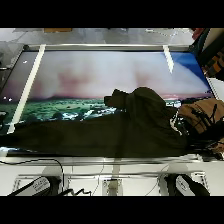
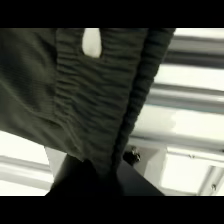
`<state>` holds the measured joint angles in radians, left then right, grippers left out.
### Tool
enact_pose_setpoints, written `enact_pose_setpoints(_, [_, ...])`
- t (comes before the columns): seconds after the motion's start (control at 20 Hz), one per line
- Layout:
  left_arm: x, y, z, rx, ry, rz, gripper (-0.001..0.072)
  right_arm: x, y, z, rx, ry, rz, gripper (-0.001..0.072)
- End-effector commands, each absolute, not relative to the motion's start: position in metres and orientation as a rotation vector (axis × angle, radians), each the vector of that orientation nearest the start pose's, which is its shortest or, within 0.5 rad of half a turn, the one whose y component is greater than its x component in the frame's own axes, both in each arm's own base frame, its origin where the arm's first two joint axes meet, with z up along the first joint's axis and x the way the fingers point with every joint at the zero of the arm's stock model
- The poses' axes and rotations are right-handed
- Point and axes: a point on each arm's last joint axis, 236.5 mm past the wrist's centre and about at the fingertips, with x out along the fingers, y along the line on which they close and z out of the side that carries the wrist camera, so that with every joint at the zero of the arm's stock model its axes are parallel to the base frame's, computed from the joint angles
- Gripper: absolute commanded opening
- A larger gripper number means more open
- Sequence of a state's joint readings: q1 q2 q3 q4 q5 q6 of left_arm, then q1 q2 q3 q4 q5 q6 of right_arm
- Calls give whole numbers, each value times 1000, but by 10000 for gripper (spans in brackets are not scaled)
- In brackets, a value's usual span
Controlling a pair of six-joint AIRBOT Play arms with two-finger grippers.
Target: Fold the clothes and pants, and hang the long-sleeved shirts on hangers.
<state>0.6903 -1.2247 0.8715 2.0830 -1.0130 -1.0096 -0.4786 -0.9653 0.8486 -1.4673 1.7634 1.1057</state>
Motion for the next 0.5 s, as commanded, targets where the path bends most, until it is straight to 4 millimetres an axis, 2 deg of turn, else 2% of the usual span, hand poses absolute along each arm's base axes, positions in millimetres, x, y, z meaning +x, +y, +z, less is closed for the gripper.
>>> enact_pose_setpoints(0.0, [187, 299, -41, 481, 1690, 313, 18, 142, -56, 9, 164, 1827, 194, 46])
enact_pose_setpoints(0.2, [160, 286, -66, 399, 1847, 245, 18, 135, -54, 10, 142, 1857, 245, 47])
enact_pose_setpoints(0.35, [149, 280, -82, 363, 1925, 200, 18, 131, -54, 4, 141, 1869, 242, 47])
enact_pose_setpoints(0.4, [148, 280, -85, 359, 1933, 192, 21, 133, -55, 4, 138, 1862, 238, 83])
enact_pose_setpoints(0.45, [148, 279, -86, 358, 1935, 190, 139, 135, -56, 3, 134, 1852, 230, 343])
